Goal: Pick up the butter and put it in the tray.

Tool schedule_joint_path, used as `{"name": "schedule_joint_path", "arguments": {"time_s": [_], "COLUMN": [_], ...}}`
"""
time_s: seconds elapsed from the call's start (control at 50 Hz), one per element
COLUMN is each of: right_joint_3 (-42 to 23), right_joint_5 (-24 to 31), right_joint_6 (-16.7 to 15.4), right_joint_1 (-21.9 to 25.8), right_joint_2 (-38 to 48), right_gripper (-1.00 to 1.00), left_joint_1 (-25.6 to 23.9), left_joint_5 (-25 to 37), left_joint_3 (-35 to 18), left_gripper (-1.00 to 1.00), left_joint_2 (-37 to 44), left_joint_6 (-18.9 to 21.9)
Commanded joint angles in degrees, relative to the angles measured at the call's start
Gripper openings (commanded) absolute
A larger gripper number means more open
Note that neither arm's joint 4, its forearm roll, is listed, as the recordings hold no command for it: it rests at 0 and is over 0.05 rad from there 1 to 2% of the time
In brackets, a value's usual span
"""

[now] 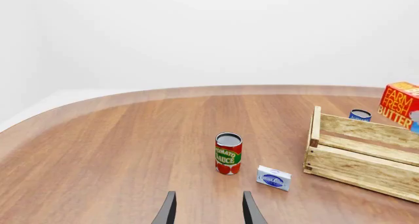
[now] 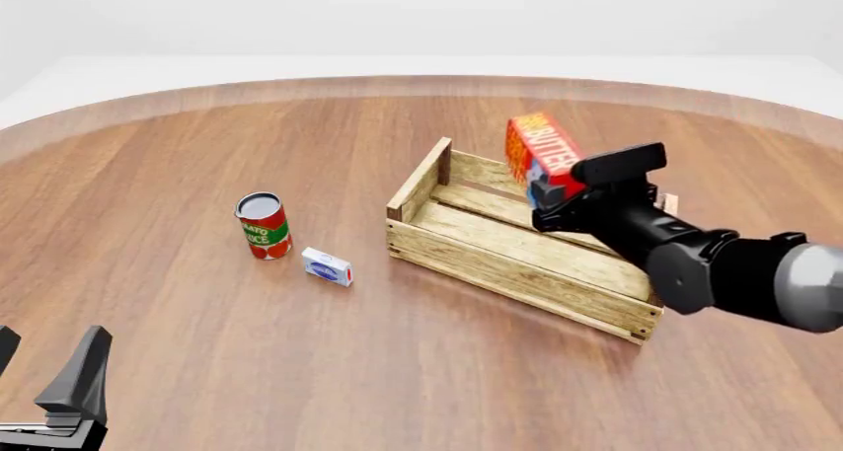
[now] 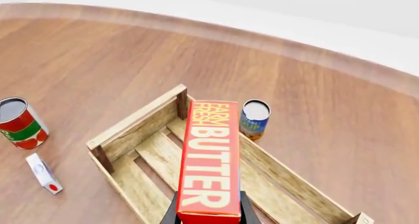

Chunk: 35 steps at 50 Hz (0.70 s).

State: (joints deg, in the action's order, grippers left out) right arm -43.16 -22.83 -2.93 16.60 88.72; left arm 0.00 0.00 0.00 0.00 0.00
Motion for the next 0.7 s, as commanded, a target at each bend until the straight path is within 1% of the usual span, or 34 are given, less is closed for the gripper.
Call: {"name": "schedule_joint_path", "arguments": {"time_s": [0.02, 0.26, 0.48, 0.7], "right_joint_3": [-2.52, -3.45, -4.24, -4.32], "right_joint_5": [-0.96, -1.94, -1.44, -1.48], "right_joint_6": [1.29, 1.98, 1.83, 2.33], "right_joint_1": [-0.01, 0.11, -0.26, -0.21], "right_joint_2": [2.93, 6.23, 7.77, 9.54], "right_gripper": [-1.00, -1.00, -1.00, -1.00], "left_joint_1": [0.00, 0.00, 0.00, 0.00], "left_joint_5": [0.00, 0.00, 0.00, 0.00], "left_joint_3": [0.00, 0.00, 0.00, 0.00], "left_gripper": [1.00, 1.00, 1.00, 1.00], "left_joint_2": [0.00, 0.00, 0.00, 0.00], "left_joint_6": [0.00, 0.00, 0.00, 0.00]}}
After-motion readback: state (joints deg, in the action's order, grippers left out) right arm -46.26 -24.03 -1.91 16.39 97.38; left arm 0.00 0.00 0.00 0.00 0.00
